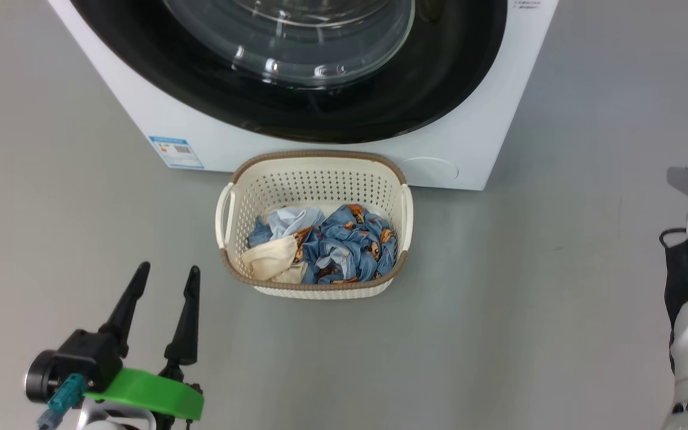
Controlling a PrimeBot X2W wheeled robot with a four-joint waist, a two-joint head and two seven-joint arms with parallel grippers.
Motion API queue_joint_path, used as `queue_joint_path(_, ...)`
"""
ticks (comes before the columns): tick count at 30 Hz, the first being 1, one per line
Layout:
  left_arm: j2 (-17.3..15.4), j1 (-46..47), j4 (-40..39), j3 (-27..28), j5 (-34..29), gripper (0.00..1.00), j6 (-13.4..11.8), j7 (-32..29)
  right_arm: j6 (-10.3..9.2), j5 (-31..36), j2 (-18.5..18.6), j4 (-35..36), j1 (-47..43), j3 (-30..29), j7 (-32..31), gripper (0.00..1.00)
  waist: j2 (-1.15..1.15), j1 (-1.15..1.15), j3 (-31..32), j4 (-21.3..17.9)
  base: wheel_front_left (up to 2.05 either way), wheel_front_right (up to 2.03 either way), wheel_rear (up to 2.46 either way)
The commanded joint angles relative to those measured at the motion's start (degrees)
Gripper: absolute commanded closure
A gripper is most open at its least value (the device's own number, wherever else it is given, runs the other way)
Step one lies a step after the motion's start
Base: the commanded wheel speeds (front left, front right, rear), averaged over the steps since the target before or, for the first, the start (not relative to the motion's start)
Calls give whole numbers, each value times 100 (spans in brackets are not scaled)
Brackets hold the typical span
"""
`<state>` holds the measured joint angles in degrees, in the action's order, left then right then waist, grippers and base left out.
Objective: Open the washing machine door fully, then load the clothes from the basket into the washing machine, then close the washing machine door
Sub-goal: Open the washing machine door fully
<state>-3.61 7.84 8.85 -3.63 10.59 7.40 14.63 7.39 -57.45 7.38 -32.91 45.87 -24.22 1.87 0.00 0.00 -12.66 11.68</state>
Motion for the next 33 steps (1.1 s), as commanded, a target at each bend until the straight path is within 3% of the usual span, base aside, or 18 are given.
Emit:
queue_joint_path(1,-69,220,-129,168,29,0,9,37,10,-121,-61,-15,321,21,-202,100,0,0,-117,92,0,0,0)
queue_joint_path(18,27,489,-200,94,106,0,9,37,10,425,9,-1651,2246,-299,-1962,100,0,0,-649,239,0,0,0)
queue_joint_path(33,64,762,-232,-26,191,0,9,37,10,1170,-91,-2206,3039,-462,-2340,100,0,0,-1154,364,0,0,0)
